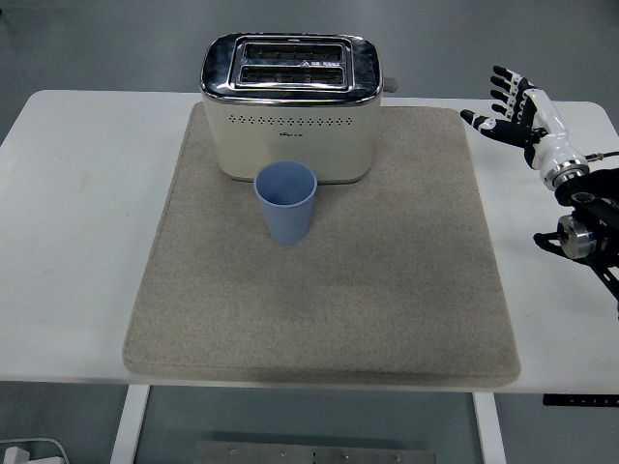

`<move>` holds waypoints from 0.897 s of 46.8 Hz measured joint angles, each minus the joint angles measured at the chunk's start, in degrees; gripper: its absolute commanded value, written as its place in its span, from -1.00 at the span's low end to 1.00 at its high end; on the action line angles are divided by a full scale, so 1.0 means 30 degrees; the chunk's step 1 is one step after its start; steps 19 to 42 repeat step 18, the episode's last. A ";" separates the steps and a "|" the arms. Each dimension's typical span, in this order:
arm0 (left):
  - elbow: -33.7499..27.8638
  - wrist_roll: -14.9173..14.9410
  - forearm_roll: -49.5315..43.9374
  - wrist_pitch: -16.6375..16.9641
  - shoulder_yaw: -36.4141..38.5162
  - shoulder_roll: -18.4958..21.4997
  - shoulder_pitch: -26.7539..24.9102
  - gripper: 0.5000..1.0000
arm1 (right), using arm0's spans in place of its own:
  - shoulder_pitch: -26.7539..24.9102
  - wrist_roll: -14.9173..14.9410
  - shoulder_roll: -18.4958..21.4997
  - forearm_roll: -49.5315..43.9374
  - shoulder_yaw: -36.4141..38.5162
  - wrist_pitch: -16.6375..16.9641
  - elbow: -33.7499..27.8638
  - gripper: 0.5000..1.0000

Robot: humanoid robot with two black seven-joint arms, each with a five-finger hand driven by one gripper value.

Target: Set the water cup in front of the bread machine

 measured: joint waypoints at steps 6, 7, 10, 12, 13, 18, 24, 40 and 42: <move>-0.0012 0.0001 0.0001 0.0000 0.0000 0.0000 0.0000 1.00 | 0.0641 -0.0141 0.0563 0.0000 -0.0020 0.0165 -0.0803 0.67; -0.0011 0.0001 0.0001 0.0000 0.0000 0.0000 0.0000 1.00 | 0.0702 -0.0156 0.0598 0.0000 -0.0020 0.0209 -0.0843 0.67; -0.0004 0.0001 0.0001 0.0000 0.0000 0.0000 0.0000 1.00 | 0.0785 -0.0301 0.0684 0.0016 -0.0004 0.0251 -0.0903 0.67; -0.0005 0.0001 0.0001 0.0001 0.0000 0.0000 0.0001 1.00 | 0.0806 -0.0383 0.0731 0.0019 0.0009 0.0254 -0.0916 0.67; -0.0008 0.0001 0.0001 0.0000 0.0000 0.0000 0.0000 1.00 | 0.0818 -0.0395 0.0744 0.0019 0.0017 0.0256 -0.0917 0.67; -0.0008 0.0001 0.0001 -0.0001 0.0000 0.0000 -0.0001 1.00 | 0.0970 -0.0472 0.0778 0.0119 0.0018 0.0256 -0.0955 0.67; -0.0008 0.0001 0.0001 -0.0001 0.0000 0.0000 -0.0001 1.00 | 0.0970 -0.0472 0.0778 0.0119 0.0018 0.0256 -0.0955 0.67; -0.0008 0.0001 0.0001 -0.0001 0.0000 0.0000 -0.0001 1.00 | 0.0970 -0.0472 0.0778 0.0119 0.0018 0.0256 -0.0955 0.67; -0.0008 0.0001 0.0001 -0.0001 0.0000 0.0000 -0.0001 1.00 | 0.0970 -0.0472 0.0778 0.0119 0.0018 0.0256 -0.0955 0.67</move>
